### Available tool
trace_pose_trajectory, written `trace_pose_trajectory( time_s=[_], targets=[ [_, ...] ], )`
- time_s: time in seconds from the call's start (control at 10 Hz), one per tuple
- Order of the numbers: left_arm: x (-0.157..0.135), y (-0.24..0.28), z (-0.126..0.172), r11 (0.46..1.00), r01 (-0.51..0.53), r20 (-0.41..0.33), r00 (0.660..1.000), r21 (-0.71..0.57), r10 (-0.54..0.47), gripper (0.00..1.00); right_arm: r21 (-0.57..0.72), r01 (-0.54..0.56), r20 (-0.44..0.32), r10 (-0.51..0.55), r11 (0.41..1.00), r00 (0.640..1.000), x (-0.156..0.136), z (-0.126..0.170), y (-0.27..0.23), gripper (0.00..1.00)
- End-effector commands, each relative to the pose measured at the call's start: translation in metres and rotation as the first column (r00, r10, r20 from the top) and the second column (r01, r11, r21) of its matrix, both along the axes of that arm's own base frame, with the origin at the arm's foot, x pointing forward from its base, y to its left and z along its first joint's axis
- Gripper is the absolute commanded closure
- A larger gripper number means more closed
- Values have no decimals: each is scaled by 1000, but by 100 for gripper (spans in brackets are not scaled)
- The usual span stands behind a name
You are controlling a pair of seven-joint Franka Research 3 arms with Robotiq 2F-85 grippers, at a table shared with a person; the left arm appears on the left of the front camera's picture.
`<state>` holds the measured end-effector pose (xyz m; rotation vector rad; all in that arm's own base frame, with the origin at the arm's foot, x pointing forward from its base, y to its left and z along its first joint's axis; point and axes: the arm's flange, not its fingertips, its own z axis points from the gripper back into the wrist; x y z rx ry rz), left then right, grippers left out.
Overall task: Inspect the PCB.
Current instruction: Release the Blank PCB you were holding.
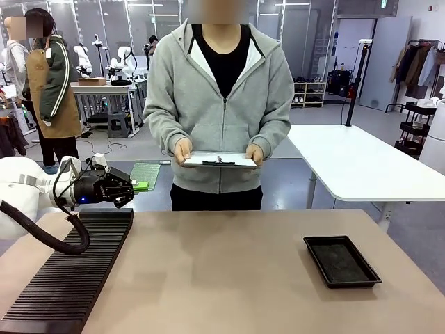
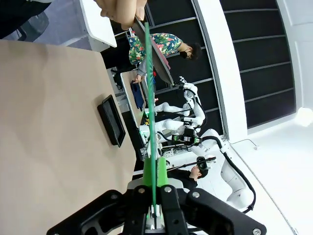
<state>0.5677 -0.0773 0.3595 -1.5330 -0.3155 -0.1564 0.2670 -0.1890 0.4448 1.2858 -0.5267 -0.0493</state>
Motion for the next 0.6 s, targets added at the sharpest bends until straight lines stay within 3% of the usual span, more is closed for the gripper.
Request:
trace_pose_trajectory(
  time_s=[0.0, 0.5],
  targets=[
    [-1, -1, 1, 1000, 8, 7, 1000, 9, -8, 96, 5, -2, 22, 2, 1000, 1000, 0, 1, -1, 0],
    [-1, -1, 1, 1000, 8, 7, 1000, 9, -8, 96, 5, -2, 22, 2, 1000, 1000, 0, 1, -1, 0]
  ],
)
